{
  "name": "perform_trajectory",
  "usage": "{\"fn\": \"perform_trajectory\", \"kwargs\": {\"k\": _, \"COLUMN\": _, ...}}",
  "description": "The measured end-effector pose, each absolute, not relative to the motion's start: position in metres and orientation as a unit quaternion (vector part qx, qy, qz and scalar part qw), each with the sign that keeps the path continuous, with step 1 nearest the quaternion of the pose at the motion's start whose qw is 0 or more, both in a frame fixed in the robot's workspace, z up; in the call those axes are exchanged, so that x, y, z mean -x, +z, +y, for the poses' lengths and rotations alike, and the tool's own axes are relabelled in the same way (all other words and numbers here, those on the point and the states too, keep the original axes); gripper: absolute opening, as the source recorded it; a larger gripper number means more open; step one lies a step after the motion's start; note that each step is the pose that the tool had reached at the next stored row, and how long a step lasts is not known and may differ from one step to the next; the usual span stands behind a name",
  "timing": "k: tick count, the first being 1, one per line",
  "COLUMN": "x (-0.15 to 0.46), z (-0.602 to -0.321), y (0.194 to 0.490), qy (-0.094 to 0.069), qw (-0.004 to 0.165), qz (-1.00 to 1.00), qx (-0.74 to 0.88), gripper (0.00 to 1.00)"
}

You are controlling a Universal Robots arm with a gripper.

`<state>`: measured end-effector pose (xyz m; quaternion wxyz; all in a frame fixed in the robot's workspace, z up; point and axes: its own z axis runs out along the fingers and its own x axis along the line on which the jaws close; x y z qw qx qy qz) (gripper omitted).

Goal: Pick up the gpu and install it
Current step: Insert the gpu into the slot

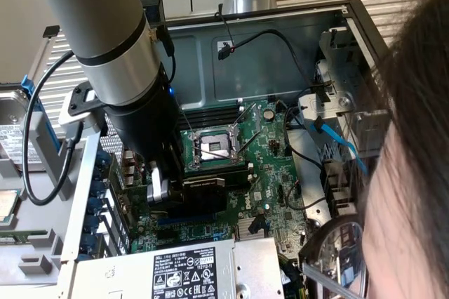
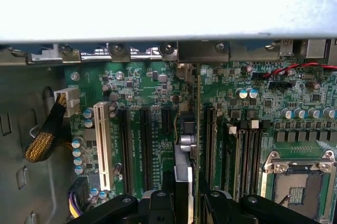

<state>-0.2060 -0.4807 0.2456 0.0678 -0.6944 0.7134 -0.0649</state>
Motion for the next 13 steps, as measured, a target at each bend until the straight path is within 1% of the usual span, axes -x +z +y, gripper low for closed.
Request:
{"fn": "perform_trajectory", "kwargs": {"k": 6, "x": 0.2060, "z": -0.4806, "y": 0.2429, "qy": -0.065, "qw": 0.073, "qz": 0.713, "qx": 0.694, "gripper": 0.27}}
{"fn": "perform_trajectory", "kwargs": {"k": 13, "x": 0.2060, "z": -0.4807, "y": 0.2435, "qy": -0.065, "qw": 0.073, "qz": 0.713, "qx": 0.694, "gripper": 0.27}}
